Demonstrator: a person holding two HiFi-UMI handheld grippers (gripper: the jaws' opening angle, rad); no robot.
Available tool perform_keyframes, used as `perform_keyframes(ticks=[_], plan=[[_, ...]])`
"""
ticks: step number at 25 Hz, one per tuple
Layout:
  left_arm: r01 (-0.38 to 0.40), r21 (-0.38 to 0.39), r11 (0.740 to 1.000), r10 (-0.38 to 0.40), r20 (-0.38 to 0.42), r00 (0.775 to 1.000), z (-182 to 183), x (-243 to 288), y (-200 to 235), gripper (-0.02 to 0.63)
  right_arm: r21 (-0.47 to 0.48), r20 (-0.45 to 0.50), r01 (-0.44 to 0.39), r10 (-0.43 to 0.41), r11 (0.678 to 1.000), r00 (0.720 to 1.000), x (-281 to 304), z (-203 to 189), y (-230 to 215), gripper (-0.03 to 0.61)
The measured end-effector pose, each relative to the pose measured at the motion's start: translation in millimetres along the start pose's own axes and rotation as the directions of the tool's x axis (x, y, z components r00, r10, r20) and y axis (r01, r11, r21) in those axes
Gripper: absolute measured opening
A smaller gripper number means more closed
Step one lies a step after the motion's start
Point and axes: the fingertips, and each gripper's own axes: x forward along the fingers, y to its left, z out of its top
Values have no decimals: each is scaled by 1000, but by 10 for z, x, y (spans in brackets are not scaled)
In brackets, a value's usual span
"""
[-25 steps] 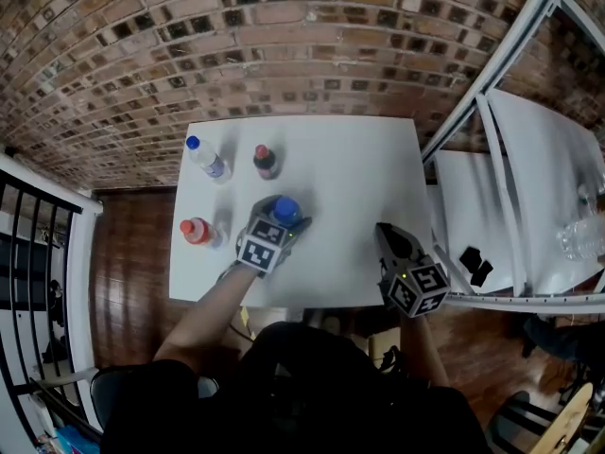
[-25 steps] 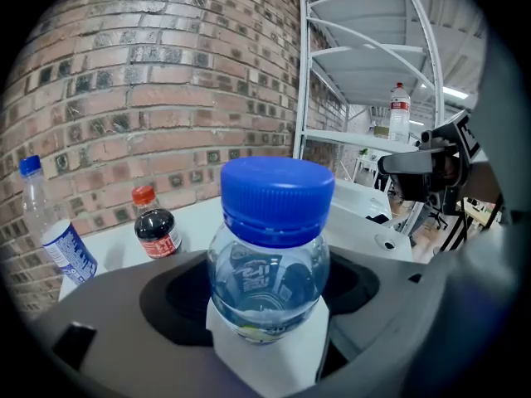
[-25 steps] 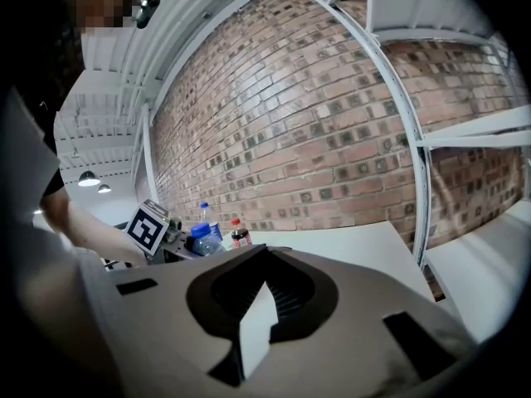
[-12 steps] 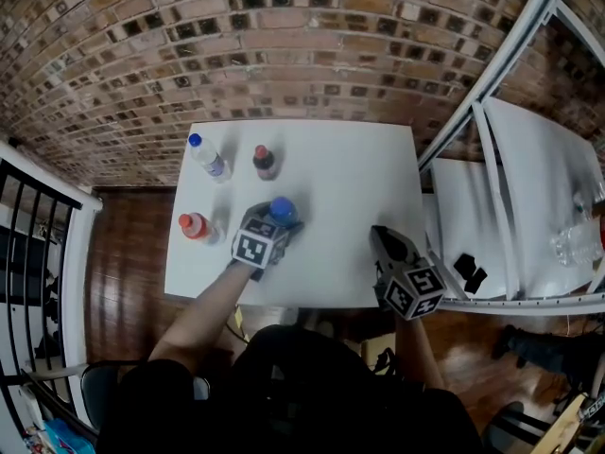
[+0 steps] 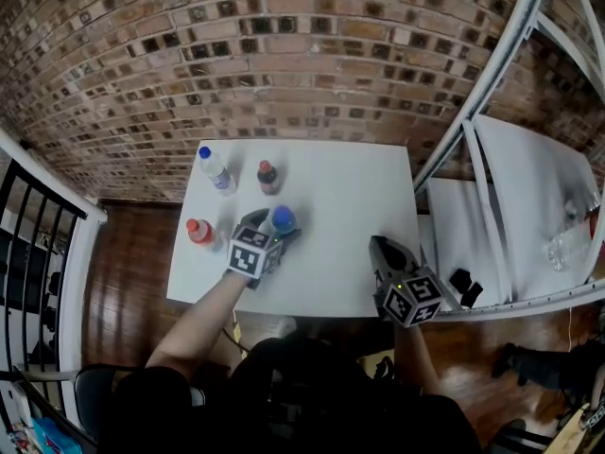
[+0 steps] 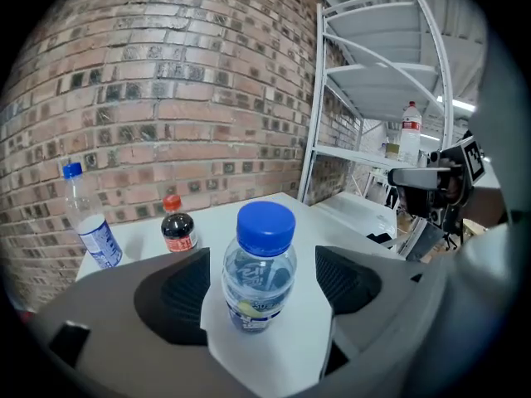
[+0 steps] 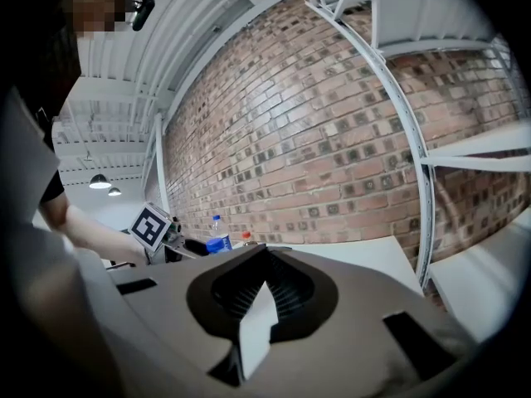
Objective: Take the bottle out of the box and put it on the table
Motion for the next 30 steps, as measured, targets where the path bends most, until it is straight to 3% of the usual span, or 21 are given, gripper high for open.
perform_keyframes(ticks=[5,8,12,15,16,20,23,26,30], plan=[[5,27,1000,-7,78,997,303,-251,-141,400,-41,24,-9,10,999,1000,-141,133,54,5],[-52,32,998,46,167,985,460,-505,-109,379,-35,36,-17,18,999,999,-280,187,69,5],[-144,-34,989,147,320,936,658,-937,66,185,-32,36,18,-17,999,999,-500,173,4,5],[-161,-122,979,198,408,891,722,-1244,171,25,-17,75,57,-55,998,996,-634,212,-39,5],[-155,-146,977,204,427,881,725,-1310,185,10,-10,88,65,-64,998,994,-673,217,-44,5],[-98,-207,974,190,495,848,714,-1568,112,3,44,128,91,-96,995,987,-836,175,-35,5],[-93,-178,980,175,532,829,681,-1831,-4,3,115,164,101,-119,988,979,-924,120,-17,5],[-116,-118,986,162,537,828,650,-1950,-63,3,105,182,122,-140,987,973,-905,106,8,5],[-142,-120,982,186,558,809,677,-2015,10,3,52,225,122,-131,991,966,-830,251,106,5]])
